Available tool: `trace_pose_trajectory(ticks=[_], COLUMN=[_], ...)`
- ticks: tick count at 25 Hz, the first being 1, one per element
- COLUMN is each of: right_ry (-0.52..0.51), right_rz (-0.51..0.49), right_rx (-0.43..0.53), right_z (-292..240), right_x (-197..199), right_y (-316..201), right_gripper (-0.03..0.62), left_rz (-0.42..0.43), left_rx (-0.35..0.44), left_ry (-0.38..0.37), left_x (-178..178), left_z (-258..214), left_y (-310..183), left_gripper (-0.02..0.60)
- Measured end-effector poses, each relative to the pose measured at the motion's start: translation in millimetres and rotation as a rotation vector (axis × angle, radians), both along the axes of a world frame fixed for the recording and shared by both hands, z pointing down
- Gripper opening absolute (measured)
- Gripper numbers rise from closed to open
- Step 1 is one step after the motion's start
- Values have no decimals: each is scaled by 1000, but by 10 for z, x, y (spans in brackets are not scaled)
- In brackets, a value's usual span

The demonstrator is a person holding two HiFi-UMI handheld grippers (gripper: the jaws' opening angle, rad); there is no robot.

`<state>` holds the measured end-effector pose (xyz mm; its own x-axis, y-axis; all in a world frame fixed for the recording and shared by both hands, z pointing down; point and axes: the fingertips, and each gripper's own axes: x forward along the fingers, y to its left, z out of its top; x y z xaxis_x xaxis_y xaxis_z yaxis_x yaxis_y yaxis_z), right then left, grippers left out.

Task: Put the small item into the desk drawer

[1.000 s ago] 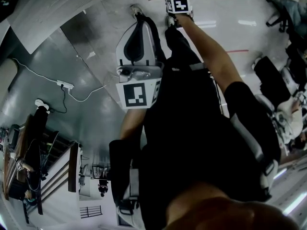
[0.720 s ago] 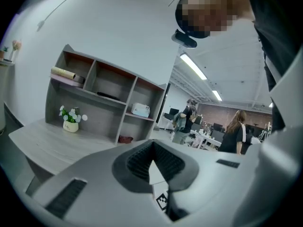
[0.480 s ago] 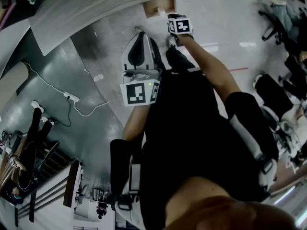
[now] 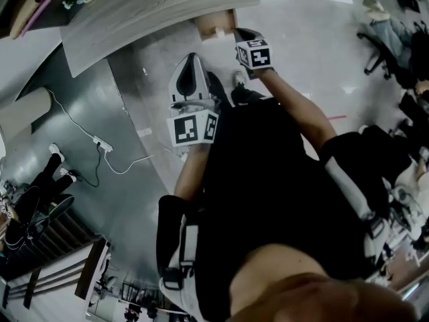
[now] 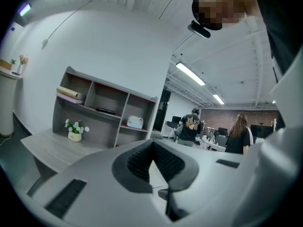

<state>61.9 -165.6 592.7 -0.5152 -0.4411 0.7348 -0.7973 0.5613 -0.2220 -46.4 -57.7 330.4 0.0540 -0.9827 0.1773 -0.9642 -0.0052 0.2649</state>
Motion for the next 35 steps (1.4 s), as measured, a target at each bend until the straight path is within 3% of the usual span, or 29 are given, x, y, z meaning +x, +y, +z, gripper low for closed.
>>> trace_pose_trajectory(ticks=[7, 14, 19, 31, 35], right_ry=[-129, -220, -232, -270, -292], right_rz=[-45, -68, -108, -39, -33], right_rx=[140, 262, 346, 410, 416], right_z=[-851, -1591, -2018, -2423, -2444], right_x=[104, 159, 221, 158, 88], right_y=[9, 266, 575, 1000, 1085], right_gripper=[0, 0, 0, 0, 0], left_rz=[-41, -35, -21, 39, 32], left_rx=[-2, -1, -1, 29, 40], left_ry=[-26, -42, -47, -114, -82], left_x=[175, 130, 41, -107, -117], left_z=[-97, -192, -264, -431, -436], left_y=[153, 208, 253, 369, 447], left_gripper=[-3, -3, -3, -3, -3])
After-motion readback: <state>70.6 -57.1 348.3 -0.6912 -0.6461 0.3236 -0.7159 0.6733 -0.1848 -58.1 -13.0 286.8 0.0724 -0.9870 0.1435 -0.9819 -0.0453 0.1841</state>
